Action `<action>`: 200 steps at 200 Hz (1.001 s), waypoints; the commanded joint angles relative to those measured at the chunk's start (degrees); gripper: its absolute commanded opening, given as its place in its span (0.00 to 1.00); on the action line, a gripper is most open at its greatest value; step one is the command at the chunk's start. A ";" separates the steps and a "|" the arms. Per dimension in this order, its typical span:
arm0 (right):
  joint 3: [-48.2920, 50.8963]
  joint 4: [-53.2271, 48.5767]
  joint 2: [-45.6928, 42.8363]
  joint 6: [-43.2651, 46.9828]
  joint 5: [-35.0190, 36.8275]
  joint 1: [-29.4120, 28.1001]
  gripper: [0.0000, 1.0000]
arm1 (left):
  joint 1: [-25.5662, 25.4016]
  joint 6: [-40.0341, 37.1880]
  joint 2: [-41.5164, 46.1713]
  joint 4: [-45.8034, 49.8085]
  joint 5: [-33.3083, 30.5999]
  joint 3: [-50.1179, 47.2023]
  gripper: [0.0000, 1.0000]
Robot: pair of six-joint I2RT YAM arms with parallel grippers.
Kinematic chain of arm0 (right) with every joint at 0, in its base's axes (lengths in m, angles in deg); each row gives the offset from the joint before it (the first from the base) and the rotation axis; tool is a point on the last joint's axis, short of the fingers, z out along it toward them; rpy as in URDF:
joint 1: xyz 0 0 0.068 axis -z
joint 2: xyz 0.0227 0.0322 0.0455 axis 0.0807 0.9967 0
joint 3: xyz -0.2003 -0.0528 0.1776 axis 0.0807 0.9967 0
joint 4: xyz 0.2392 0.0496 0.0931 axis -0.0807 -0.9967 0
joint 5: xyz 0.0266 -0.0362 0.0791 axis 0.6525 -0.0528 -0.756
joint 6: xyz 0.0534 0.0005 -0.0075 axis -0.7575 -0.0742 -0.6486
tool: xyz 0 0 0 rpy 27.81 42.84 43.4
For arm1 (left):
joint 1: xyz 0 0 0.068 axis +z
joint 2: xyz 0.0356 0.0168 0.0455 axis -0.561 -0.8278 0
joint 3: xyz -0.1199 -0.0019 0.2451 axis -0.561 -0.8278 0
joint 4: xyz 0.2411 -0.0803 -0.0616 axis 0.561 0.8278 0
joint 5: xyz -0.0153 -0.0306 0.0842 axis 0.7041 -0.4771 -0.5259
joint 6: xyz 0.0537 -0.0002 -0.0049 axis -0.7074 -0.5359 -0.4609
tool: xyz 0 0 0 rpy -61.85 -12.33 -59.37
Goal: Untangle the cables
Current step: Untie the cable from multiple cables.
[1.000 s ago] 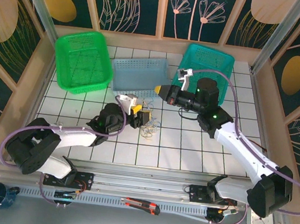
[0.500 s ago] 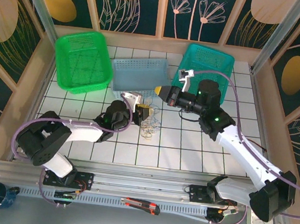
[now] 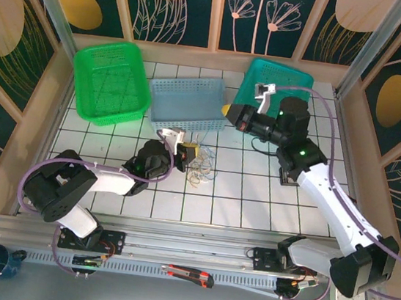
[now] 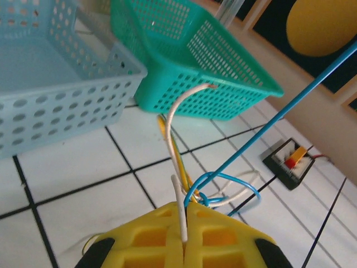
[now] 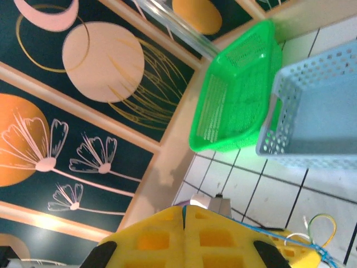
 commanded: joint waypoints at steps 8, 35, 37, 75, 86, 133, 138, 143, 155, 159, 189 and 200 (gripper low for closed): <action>-10.06 5.86 -2.27 0.66 -3.18 3.58 0.00 | -0.15 1.55 -2.49 1.40 -0.59 -2.95 0.00; -13.78 6.93 -3.00 -0.35 -4.24 5.90 0.00 | -0.11 2.20 -3.03 0.35 -0.66 -4.22 0.00; -13.82 7.04 -3.08 -0.45 -4.23 5.92 0.00 | -0.15 2.20 -3.03 0.26 -0.67 -4.28 0.00; -7.65 10.25 -4.72 -2.77 -4.92 6.16 0.00 | -0.09 2.38 -1.84 0.03 -0.98 -5.20 0.00; -4.52 11.70 -5.17 -3.92 -5.30 6.08 0.00 | -0.16 2.23 -1.26 0.10 -1.02 -5.19 0.00; 5.51 13.81 -6.38 -4.92 -5.48 4.19 0.00 | -0.16 1.48 2.28 0.67 -1.79 -5.44 0.83; 5.71 13.49 -6.37 -4.61 -5.33 3.82 0.00 | -0.08 1.32 2.53 0.69 -1.72 -5.52 0.86; 5.61 13.12 -6.37 -4.17 -5.01 3.55 0.00 | -0.09 1.20 2.74 0.69 -1.55 -5.65 0.89; 4.71 11.82 -6.16 -3.03 -4.35 2.86 0.00 | -0.18 1.02 2.97 0.50 -0.94 -5.84 0.93; 4.34 11.39 -6.08 -2.66 -4.19 2.68 0.00 | -0.11 0.98 2.98 0.49 -0.59 -5.91 0.93; 1.37 9.22 -4.70 -0.49 -3.33 1.14 0.00 | -0.20 -0.43 1.54 1.81 2.81 -4.32 0.97; 0.77 9.12 -4.21 -0.35 -3.32 0.61 0.00 | -0.23 -1.47 0.49 2.86 4.63 -2.94 0.98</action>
